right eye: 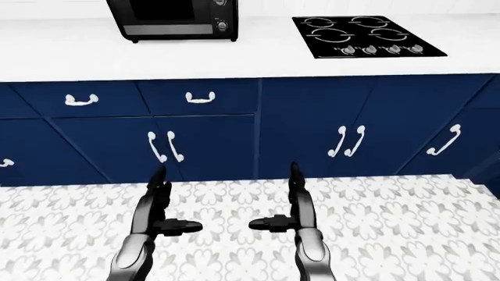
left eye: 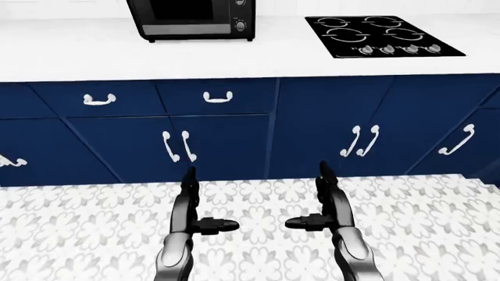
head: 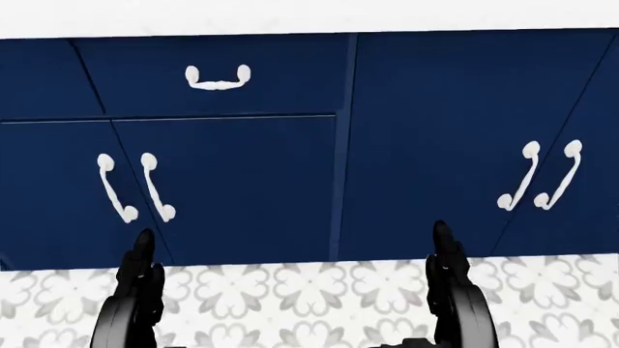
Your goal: Open the toaster oven door.
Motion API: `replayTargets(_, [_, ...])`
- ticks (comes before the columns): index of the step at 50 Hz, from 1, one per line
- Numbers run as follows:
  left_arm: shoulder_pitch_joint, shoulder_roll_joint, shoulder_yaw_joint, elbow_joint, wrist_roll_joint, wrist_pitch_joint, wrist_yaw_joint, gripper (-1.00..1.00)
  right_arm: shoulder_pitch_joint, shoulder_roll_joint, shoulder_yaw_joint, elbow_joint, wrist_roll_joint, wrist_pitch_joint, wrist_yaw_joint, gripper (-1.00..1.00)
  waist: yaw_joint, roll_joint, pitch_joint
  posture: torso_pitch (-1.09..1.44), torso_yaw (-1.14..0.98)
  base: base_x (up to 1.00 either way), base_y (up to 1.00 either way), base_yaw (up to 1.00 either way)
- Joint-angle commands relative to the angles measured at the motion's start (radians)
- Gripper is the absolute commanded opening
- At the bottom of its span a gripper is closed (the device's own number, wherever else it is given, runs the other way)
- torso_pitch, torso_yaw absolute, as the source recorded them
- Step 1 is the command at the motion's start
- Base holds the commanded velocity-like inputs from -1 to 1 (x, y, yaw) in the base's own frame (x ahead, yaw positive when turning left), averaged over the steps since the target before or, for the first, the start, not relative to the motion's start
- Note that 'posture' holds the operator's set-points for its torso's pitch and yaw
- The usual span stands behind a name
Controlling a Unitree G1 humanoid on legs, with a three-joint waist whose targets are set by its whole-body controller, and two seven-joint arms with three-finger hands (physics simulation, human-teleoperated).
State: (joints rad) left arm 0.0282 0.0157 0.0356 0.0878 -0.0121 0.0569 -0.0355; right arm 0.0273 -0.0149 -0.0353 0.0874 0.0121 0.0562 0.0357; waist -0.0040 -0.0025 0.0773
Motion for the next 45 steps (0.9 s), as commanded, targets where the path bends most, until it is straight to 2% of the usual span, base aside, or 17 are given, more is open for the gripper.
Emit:
replayTargets(1, [-0.016,0.008,0.0,-0.096,0.003,-0.069,-0.008,1.0,-0.01,-0.004,0.026,-0.154,-0.034,-0.019,-0.004,1.0,-0.002,-0.008,-0.001,0.0,0.0,0.0,0.0,0.0])
replayTargets(2, [-0.012,0.008,0.0,-0.114,0.002,-0.058,-0.011,1.0,-0.01,-0.003,0.025,-0.15,-0.041,-0.023,-0.005,1.0,0.003,-0.008,-0.037,0.0,0.0,0.0,0.0,0.0])
replayTargets(3, [-0.011,0.008,0.003,-0.114,0.001,-0.059,-0.014,1.0,-0.01,-0.001,0.022,-0.156,-0.04,-0.016,-0.005,1.0,0.01,-0.002,-0.062,0.0,0.0,0.0,0.0,0.0])
replayTargets(4, [-0.009,0.008,0.006,-0.118,-0.004,-0.052,-0.018,1.0,-0.016,-0.002,0.017,-0.14,-0.039,-0.026,-0.007,1.0,0.01,-0.001,-0.051,0.0,0.0,0.0,0.0,0.0])
replayTargets(5, [-0.005,0.008,0.008,-0.14,-0.007,-0.034,-0.018,1.0,-0.016,-0.001,0.016,-0.148,-0.04,-0.019,-0.006,1.0,0.007,-0.005,-0.015,0.0,0.0,0.0,0.0,0.0])
replayTargets(7, [-0.003,0.007,0.008,-0.152,-0.005,-0.027,-0.019,1.0,-0.013,0.001,0.018,-0.165,-0.041,-0.006,-0.008,1.0,0.007,-0.006,-0.07,0.0,0.0,0.0,0.0,0.0])
replayTargets(8, [0.006,0.005,0.001,-0.181,0.001,-0.01,-0.019,1.0,-0.012,0.002,0.019,-0.172,-0.043,-0.001,-0.008,1.0,0.008,-0.007,-0.075,0.0,0.0,0.0,0.0,0.0])
replayTargets(13, [0.007,0.007,0.005,-0.214,0.004,0.01,-0.022,1.0,-0.012,-0.001,0.012,-0.202,-0.042,0.016,-0.01,1.0,0.01,-0.004,-0.078,0.0,0.0,0.0,0.0,0.0])
replayTargets(18, [-0.01,0.013,0.012,-0.324,0.015,0.097,-0.023,1.0,-0.024,-0.008,-0.002,-0.297,-0.04,0.094,-0.007,1.0,0.008,-0.003,-0.084,0.0,0.0,0.0,0.0,0.0])
replayTargets(24, [-0.076,0.032,0.036,-0.555,0.008,0.328,-0.035,1.0,-0.076,-0.027,-0.038,-0.491,-0.025,0.269,0.002,1.0,0.009,-0.003,-0.092,0.0,0.0,0.0,0.0,0.0])
replayTargets(35, [-0.339,0.116,0.139,-0.916,-0.063,0.825,-0.022,1.0,-0.284,-0.095,-0.127,-0.798,0.041,0.675,-0.004,1.0,0.009,-0.003,-0.085,0.0,0.0,0.0,0.0,0.0])
replayTargets(37, [-0.38,0.136,0.158,-0.937,-0.083,0.877,-0.016,1.0,-0.326,-0.11,-0.141,-0.838,0.062,0.745,-0.017,1.0,0.009,-0.002,-0.079,0.0,0.0,0.0,0.0,0.0])
replayTargets(40, [-0.422,0.156,0.174,-0.963,-0.109,0.935,-0.001,1.0,-0.347,-0.119,-0.147,-0.852,0.082,0.774,-0.029,1.0,0.009,-0.003,-0.075,0.0,0.0,0.02,0.0,0.0])
replayTargets(41, [-0.429,0.16,0.176,-0.971,-0.115,0.949,0.004,1.0,-0.35,-0.122,-0.146,-0.858,0.086,0.782,-0.032,1.0,0.009,0.003,-0.087,0.0,0.0,0.12,0.0,0.0])
replayTargets(43, [-0.454,0.171,0.184,-0.98,-0.13,0.976,0.015,1.0,-0.356,-0.126,-0.149,-0.861,0.097,0.788,-0.037,1.0,0.009,0.006,-0.052,0.0,0.0,0.25,0.0,0.0])
replayTargets(45, [-0.465,0.181,0.179,-0.971,-0.135,0.979,0.022,1.0,-0.36,-0.128,-0.158,-0.861,0.111,0.788,-0.044,1.0,0.009,0.0,-0.029,0.0,0.0,0.4,0.0,0.0])
